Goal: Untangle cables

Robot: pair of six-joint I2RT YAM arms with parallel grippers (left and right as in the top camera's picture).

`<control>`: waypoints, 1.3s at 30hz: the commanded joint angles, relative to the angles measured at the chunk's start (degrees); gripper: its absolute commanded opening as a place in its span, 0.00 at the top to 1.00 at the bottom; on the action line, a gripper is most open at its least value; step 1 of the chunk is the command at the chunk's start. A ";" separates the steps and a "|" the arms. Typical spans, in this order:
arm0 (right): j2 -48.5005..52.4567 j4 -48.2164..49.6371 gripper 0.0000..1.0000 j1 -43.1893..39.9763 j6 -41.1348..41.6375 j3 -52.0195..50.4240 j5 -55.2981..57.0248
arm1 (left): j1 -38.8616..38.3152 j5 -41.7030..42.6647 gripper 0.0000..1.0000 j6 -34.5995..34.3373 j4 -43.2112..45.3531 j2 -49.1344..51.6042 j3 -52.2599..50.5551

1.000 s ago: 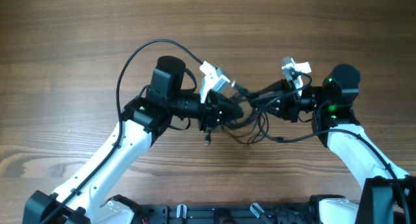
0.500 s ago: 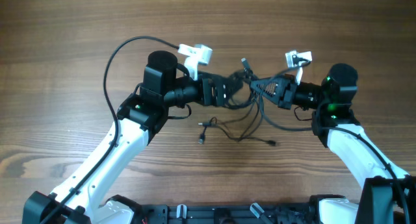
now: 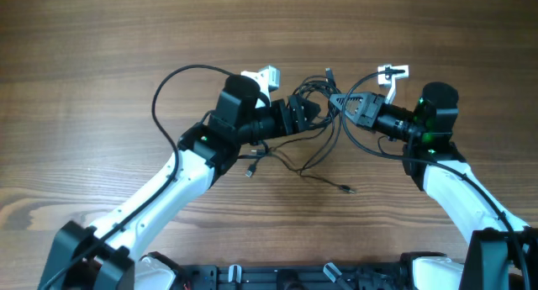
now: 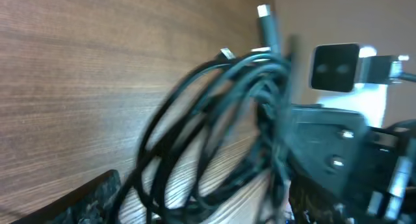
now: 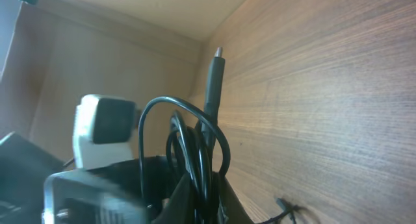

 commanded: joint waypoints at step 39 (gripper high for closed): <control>0.42 -3.41 0.95 6.10 -15.69 0.26 -10.58 | 2.89 2.51 0.96 19.82 -3.28 -4.48 0.39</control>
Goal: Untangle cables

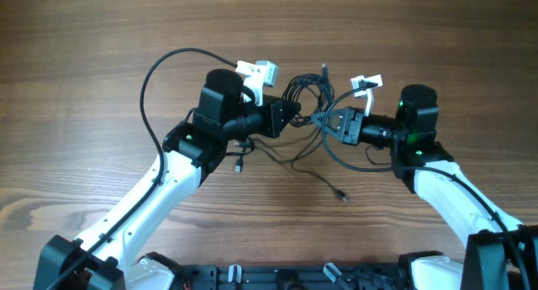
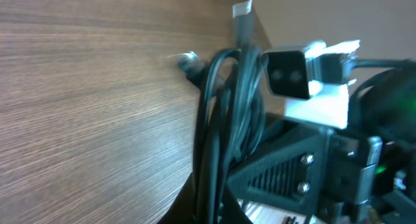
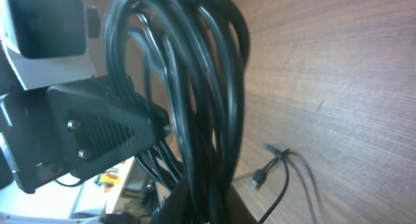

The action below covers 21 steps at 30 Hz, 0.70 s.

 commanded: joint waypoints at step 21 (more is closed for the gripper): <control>0.37 -10.21 0.00 0.35 -5.84 0.26 6.45 | 4.28 -0.57 0.96 -4.26 5.51 -1.11 0.42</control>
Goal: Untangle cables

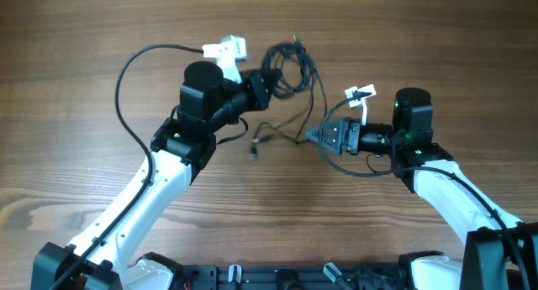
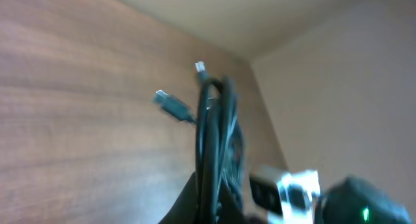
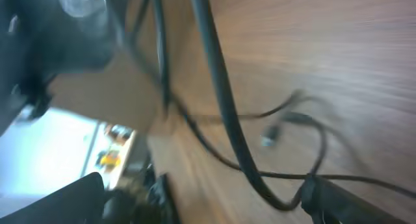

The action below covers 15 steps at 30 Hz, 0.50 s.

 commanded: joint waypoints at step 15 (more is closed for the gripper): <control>-0.26 10.05 0.15 0.35 -2.08 0.26 7.50 | -1.16 16.46 0.96 18.80 -14.27 0.15 0.46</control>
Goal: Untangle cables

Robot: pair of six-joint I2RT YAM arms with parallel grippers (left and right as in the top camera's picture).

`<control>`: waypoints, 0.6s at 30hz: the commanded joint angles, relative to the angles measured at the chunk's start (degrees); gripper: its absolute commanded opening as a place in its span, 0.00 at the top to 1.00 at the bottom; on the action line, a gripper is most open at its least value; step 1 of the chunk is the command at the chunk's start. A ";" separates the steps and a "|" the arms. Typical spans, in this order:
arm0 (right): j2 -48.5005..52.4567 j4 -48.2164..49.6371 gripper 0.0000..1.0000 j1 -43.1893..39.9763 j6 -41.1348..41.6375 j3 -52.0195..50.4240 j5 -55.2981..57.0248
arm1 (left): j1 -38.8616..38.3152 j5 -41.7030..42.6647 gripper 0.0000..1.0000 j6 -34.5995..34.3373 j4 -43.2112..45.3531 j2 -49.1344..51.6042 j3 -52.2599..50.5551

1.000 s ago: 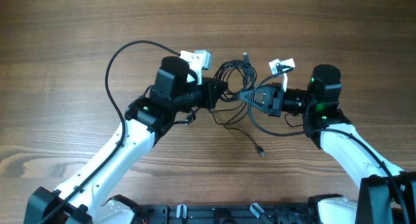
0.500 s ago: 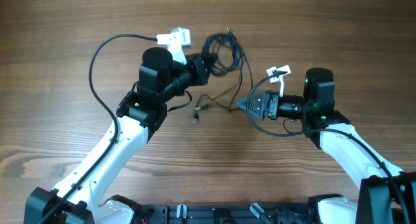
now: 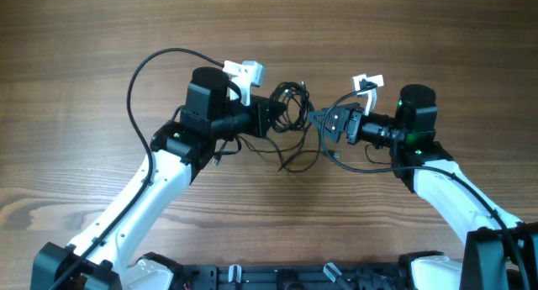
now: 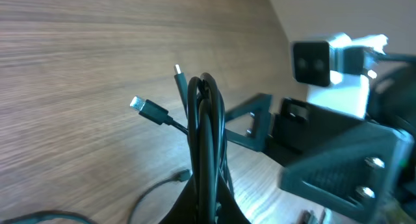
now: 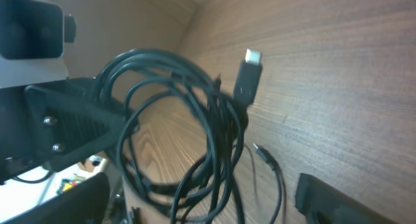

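Note:
A tangle of black cables (image 3: 291, 113) hangs between the two arms at the table's middle. My left gripper (image 3: 271, 118) is shut on it; in the left wrist view the bundle (image 4: 207, 133) stands up from between the jaws (image 4: 207, 214), two plug ends (image 4: 146, 108) sticking out. My right gripper (image 3: 324, 122) faces the tangle from the right, open. In the right wrist view its fingers (image 5: 325, 198) stand wide apart, with the loops (image 5: 208, 120) and a USB plug (image 5: 246, 78) in front of them. A loose strand (image 3: 294, 160) trails onto the table.
Bare wooden table (image 3: 84, 38) all round. Each arm's own black camera lead loops beside it, a large one at the left (image 3: 134, 80) and one under the right wrist (image 3: 357, 168). A small plug (image 5: 263, 156) lies on the wood.
My left gripper has come back nearer and to the right with the bundle, from the far side of the table. The tangle now sits right against my open right gripper.
Both grippers were shut on the tangle, close together at the middle, and still were a little further left. Then the right gripper was open and the left held the bundle away at the far left, strands stretched out. Now the bundle is back by the right gripper.

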 commanded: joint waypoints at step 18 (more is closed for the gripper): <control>-0.26 1.99 0.76 0.35 -8.02 0.26 -10.69 | -9.33 1.29 0.90 -5.88 -0.28 0.24 0.42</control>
